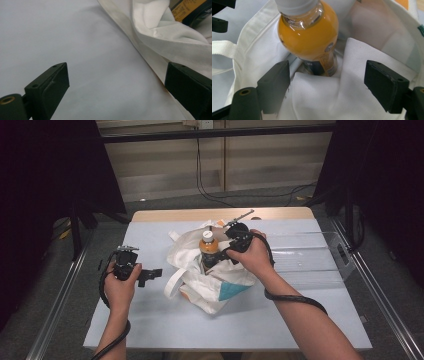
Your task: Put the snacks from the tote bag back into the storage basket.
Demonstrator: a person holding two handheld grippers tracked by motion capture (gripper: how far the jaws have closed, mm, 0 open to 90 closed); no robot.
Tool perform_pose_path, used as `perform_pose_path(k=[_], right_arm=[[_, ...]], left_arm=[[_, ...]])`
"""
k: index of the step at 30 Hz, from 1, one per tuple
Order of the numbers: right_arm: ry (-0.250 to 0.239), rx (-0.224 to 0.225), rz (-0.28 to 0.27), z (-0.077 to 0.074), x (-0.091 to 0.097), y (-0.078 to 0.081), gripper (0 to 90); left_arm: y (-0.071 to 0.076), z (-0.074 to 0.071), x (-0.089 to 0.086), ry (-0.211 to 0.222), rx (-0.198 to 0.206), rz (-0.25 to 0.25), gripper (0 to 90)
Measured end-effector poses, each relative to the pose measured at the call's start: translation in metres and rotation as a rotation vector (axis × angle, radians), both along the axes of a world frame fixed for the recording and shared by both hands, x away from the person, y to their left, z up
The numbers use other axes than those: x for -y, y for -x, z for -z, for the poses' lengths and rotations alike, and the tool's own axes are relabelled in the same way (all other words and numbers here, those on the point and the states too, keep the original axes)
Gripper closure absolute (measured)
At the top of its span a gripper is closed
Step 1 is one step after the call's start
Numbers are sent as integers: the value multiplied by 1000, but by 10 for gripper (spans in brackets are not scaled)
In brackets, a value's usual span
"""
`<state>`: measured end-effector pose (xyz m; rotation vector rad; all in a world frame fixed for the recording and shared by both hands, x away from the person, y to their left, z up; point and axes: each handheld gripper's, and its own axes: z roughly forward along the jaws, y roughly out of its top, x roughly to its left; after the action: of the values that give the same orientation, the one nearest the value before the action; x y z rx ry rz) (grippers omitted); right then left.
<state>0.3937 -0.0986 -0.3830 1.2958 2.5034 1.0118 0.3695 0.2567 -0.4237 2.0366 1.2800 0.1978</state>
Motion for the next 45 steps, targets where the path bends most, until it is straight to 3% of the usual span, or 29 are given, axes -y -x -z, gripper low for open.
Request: perform_pose_path(k=[15,31,33,45], right_arm=[[8,3,-5,1,-12,-7,192],[4,0,-23,6,-26,-14,175],[14,-6,-15,6,-27,-14,176],[11,1,-22,10,-38,-19,168]], left_arm=[[2,-1,2,-13,5,17,59],[1,1,4,5,2,23,61],[1,0,4,25,1,9,61],[0,1,3,20,-2,25,61]])
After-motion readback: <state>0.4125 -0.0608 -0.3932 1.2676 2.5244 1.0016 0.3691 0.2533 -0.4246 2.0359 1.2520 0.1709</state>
